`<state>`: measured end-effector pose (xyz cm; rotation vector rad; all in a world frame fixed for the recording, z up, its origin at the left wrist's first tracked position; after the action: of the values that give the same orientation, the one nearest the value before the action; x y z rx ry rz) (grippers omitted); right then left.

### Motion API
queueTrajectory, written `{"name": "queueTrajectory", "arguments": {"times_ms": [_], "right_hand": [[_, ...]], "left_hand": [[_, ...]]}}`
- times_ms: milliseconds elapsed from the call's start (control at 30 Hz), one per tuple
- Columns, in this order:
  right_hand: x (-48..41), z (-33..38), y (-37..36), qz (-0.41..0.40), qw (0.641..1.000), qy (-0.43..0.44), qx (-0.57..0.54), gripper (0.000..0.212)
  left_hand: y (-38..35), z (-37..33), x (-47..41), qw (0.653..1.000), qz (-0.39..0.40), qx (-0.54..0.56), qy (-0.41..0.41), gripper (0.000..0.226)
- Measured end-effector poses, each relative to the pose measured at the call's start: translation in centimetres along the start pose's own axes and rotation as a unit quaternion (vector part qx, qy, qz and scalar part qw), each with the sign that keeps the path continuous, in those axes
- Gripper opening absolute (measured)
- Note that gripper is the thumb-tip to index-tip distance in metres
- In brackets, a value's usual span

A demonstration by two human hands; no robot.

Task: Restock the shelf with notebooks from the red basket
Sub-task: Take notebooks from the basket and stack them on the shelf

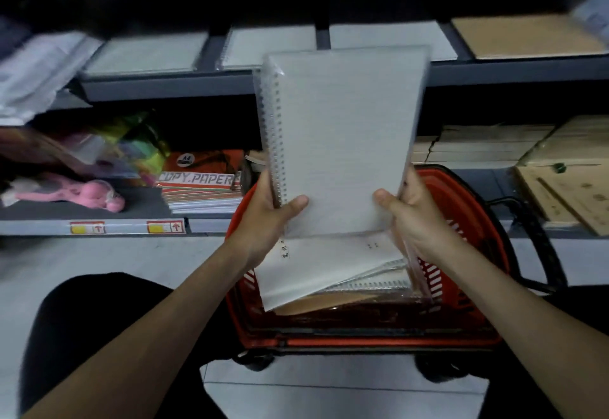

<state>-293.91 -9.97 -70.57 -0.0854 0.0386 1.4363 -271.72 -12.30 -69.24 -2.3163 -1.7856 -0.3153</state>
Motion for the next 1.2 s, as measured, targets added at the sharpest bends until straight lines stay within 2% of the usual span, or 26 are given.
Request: {"name": "queueTrajectory", "arguments": {"times_ms": [100,200,333,533,633,733,867,1033,1133,1200], "right_hand": [[2.5,-3.2,-1.4,0.086,0.984,-0.043,0.151,0.069],[3.3,-4.4,-1.7,0.110,0.973,-0.047,0.197,0.071],[1.7,0.9,-3.8,0.088,0.981,-0.007,0.175,0.064],[-3.8,11.3,-10.3,0.067,0.977,0.114,0.168,0.044],[-6.7,14.4,-14.3,0.064,0.981,0.118,0.139,0.036],[-9.4,15.8,-17.3,0.040,0.989,0.102,0.103,0.028],[-12.0,15.1,-21.0,0.049,0.994,0.058,0.083,0.014],[-14.3,13.9,-24.9,0.051,0.997,0.008,0.051,0.014],[-16.5,14.8,-26.8,0.032,0.998,0.009,0.044,0.012],[-17.9,15.4,-27.9,0.013,0.998,0.010,0.053,0.013]], "left_hand": [[1.0,3.9,0.2,0.992,-0.015,-0.104,0.064,0.074],[0.7,5.3,1.0,0.992,0.008,-0.102,0.078,0.077],[2.4,0.7,1.5,0.997,-0.004,-0.074,0.022,0.066],[10.1,-11.7,1.2,0.979,-0.110,-0.106,-0.139,0.061],[14.1,-16.6,1.2,0.967,-0.167,-0.075,-0.176,0.051],[17.8,-19.6,0.6,0.960,-0.215,-0.045,-0.176,0.035],[22.4,-19.9,-0.9,0.951,-0.274,-0.027,-0.142,0.025],[28.2,-20.4,-2.1,0.935,-0.334,-0.007,-0.118,0.018],[30.5,-20.3,-2.6,0.928,-0.336,0.084,-0.136,0.012],[32.0,-18.9,-2.9,0.900,-0.372,0.181,-0.136,0.018]]}}
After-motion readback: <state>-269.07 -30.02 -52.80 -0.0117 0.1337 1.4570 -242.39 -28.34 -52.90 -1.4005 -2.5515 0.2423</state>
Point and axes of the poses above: each hand's wrist, its own x-axis away from the middle knuckle, its own y-axis out of the back of the hand, z = x × y, the point moved 10 cm from there along -x, towards the middle knuckle, and after that the axes turned 10 degrees about y, right-handed, at the moved point
